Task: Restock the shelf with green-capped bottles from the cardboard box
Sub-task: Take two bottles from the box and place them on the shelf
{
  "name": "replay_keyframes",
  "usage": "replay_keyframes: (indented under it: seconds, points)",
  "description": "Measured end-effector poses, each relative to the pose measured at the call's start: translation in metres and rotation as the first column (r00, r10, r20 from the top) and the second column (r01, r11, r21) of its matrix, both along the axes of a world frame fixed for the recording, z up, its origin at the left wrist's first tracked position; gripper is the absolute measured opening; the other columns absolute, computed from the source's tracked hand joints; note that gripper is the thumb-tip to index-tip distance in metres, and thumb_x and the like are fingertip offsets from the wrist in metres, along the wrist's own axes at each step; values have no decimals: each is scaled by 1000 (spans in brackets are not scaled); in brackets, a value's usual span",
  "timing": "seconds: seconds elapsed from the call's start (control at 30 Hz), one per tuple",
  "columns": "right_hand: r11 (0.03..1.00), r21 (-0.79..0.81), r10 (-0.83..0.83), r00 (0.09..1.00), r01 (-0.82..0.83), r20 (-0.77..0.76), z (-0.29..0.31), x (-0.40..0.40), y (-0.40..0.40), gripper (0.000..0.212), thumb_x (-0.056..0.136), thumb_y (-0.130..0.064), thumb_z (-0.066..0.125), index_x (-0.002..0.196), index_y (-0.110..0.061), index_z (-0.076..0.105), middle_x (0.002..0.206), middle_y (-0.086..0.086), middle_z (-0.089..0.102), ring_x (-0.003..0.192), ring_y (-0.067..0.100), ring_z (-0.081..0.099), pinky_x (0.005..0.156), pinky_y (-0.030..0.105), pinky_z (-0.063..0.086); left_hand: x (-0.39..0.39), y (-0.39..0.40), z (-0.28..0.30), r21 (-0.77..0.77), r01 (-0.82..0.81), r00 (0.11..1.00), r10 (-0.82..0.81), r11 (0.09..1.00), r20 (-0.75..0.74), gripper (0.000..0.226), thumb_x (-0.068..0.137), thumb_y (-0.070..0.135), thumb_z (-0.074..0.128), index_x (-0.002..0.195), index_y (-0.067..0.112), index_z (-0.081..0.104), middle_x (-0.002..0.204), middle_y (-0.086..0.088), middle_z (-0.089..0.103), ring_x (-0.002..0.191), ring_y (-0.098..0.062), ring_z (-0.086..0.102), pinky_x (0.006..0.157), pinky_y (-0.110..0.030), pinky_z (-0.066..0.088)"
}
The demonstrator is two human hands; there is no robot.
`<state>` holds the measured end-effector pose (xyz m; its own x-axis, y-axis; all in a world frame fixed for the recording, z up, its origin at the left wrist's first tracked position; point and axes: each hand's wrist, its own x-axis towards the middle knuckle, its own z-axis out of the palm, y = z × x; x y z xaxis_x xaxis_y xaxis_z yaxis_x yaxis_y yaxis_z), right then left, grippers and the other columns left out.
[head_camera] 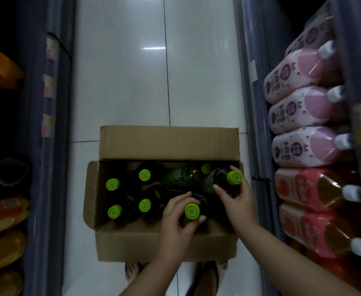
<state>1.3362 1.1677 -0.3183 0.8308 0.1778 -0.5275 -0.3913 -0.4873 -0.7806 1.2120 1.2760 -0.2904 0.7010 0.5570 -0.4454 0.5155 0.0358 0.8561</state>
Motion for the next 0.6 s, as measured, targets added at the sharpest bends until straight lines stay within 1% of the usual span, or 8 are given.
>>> replay_keyframes:
  seconds: [0.03,0.07,0.17,0.23,0.3,0.37,0.5,0.6]
  points:
    - [999,18,35,999,-36,25,13,0,-5,63,77,-15,78,129,-39,52,121,-24,58,116,-8,53,94,16,47,1,5,11,-28,-25,999,26,999,22,35,71,7,80,92,33,69,119,14,57,121,2,49,97,-8,35]
    - [998,36,58,997,-60,43,25,0,-10,65,76,-12,78,129,-39,53,122,-28,56,115,-12,52,94,15,47,3,11,23,-56,-38,998,40,998,42,36,71,4,80,90,32,69,117,9,57,122,0,49,96,-6,35]
    - [991,97,82,995,-88,65,69,3,-22,64,77,-6,76,127,-38,55,128,-14,60,118,-1,56,97,26,49,11,22,62,-120,13,996,-2,993,87,41,72,4,79,86,41,69,112,3,53,122,2,48,96,-6,35]
    - [986,131,93,989,-108,116,106,5,-28,64,76,-4,76,123,-42,55,128,-8,62,118,3,57,93,18,49,17,30,92,-92,78,993,-69,993,101,39,72,9,80,88,43,68,111,3,50,115,5,49,93,-8,38]
    - [984,133,97,979,-122,181,146,6,-32,64,73,-8,78,124,-40,54,122,-15,65,114,-4,58,87,9,47,23,39,124,-34,121,985,-116,992,126,37,72,12,80,92,40,68,109,3,51,107,4,52,88,-9,41]
    - [982,152,79,970,-116,229,191,6,-33,66,69,-16,80,127,-36,55,118,-22,67,111,-7,59,87,7,46,31,48,163,-12,144,974,-139,990,176,34,71,16,81,95,38,69,108,5,53,105,1,54,87,-14,45]
    - [978,187,24,948,-88,318,290,7,-37,66,65,-42,85,123,-23,62,115,-10,70,109,9,65,88,22,53,45,54,254,-17,159,956,-149,987,254,31,68,35,79,97,42,71,105,13,58,105,-3,58,88,-16,46]
    - [985,163,-6,920,-63,392,366,3,-44,64,61,-53,84,117,-30,65,107,-9,73,100,14,70,83,34,57,51,53,324,-14,142,930,-129,990,345,39,61,35,85,98,36,73,104,9,64,101,-3,61,85,-13,46]
